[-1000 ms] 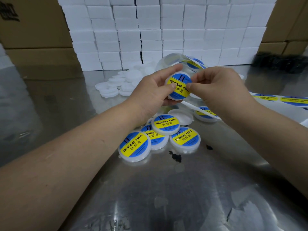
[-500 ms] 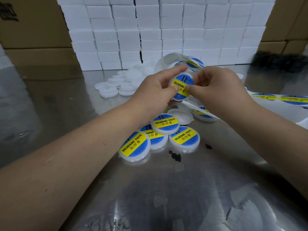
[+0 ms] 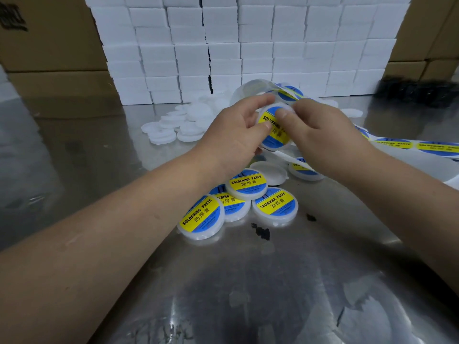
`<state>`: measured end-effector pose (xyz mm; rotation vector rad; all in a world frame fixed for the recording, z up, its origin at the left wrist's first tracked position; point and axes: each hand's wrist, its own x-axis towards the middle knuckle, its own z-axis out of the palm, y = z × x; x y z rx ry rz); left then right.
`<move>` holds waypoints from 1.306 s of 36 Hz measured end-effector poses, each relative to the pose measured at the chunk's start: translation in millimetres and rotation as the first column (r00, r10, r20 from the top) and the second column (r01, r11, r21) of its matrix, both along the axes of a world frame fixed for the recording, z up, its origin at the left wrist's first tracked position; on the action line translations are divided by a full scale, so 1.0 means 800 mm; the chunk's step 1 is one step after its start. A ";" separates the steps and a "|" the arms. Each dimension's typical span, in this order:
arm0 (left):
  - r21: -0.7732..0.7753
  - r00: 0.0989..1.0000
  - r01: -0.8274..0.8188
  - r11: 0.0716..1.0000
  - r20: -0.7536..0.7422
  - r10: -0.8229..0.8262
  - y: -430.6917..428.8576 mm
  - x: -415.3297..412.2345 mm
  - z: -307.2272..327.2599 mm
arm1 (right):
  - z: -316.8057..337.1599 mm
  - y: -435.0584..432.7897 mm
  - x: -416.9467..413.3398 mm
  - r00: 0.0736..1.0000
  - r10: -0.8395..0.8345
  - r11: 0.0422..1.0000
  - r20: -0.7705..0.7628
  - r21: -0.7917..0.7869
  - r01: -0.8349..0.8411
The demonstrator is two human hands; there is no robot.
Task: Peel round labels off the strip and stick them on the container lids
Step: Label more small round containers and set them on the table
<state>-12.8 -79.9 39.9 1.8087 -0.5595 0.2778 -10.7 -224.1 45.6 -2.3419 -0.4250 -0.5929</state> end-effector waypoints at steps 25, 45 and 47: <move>0.201 0.884 -0.467 0.861 0.126 0.450 0.022 0.022 0.013 | 0.007 0.000 -0.005 0.990 -0.111 0.987 0.084 -0.106 0.120; 0.644 0.841 -0.400 0.652 -0.025 0.540 0.085 0.075 -0.034 | -0.002 -0.002 0.005 0.973 -0.228 0.786 -0.029 -0.596 0.167; 0.643 0.828 -0.384 0.662 -0.078 0.556 0.087 0.081 -0.037 | -0.001 -0.003 0.006 0.969 -0.246 0.765 -0.008 -0.615 0.189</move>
